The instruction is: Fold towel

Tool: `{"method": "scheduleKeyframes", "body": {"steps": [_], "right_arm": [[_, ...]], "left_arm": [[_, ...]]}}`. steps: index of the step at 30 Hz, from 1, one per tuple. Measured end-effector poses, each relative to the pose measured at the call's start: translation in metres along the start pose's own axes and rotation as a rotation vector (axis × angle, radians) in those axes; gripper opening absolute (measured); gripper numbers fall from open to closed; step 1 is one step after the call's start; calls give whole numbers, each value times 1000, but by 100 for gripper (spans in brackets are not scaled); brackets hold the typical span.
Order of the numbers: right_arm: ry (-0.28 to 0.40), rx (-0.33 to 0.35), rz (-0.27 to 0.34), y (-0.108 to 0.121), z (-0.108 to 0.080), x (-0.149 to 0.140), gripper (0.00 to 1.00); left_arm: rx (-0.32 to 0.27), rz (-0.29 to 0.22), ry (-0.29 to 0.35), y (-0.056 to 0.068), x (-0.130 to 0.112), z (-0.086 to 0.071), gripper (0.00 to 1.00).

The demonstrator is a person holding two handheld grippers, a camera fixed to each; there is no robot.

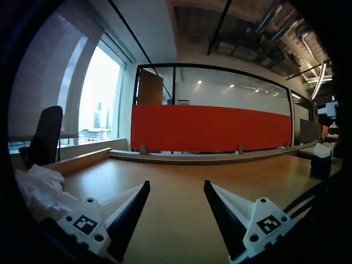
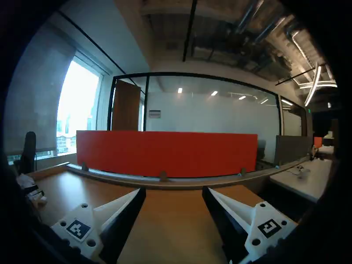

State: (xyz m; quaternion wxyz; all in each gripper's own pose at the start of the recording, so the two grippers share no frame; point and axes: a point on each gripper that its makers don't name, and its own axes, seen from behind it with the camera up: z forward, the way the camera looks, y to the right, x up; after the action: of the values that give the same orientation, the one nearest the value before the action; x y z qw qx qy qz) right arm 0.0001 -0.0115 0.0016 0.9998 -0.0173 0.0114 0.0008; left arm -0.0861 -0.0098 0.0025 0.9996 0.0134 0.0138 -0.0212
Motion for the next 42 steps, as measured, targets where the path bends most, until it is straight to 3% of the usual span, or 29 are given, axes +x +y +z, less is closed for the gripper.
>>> {"method": "scheduleKeyframes", "body": {"steps": [6,17,29,42], "right_arm": [[0,0,3,1,0,-3,99],[-5,5,11,1,2,-8,99],[7,4,-11,9,6,5,99],[17,8,-15,28,3,-8,99]], "left_arm": [[-4,27,-9,6,-5,1,91],[-1,29,-10,5,-5,2,90],[-1,30,-11,4,-4,3,91],[-1,30,-11,4,-5,3,91]]}}
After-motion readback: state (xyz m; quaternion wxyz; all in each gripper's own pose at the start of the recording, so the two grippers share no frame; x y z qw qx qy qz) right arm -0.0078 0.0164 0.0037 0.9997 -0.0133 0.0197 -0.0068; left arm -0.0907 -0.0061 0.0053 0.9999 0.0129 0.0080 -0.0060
